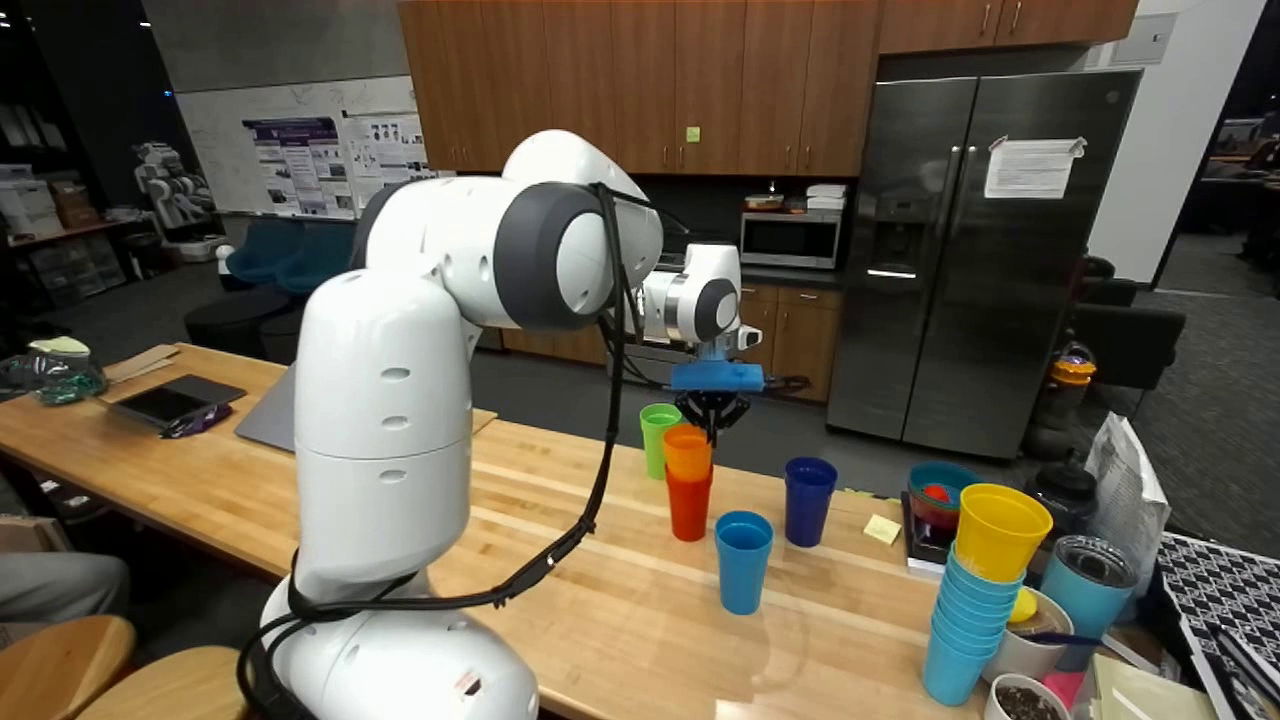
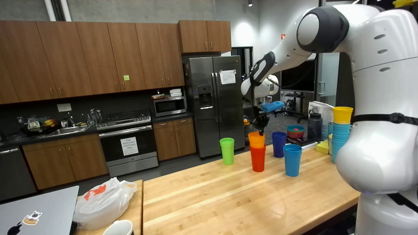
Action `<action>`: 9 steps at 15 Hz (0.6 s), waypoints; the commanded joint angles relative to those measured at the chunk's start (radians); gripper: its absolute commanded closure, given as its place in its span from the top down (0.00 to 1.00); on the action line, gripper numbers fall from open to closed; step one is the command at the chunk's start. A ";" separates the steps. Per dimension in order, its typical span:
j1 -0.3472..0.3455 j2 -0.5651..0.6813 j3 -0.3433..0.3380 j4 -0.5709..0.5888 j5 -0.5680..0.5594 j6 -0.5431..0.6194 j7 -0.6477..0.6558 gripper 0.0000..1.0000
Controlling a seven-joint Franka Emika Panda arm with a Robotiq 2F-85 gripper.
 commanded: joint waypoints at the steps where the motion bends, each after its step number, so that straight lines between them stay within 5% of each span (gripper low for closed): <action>1: -0.002 -0.087 -0.007 -0.047 -0.013 0.000 -0.003 0.01; 9: 0.002 -0.219 -0.024 -0.071 -0.031 -0.002 0.003 0.01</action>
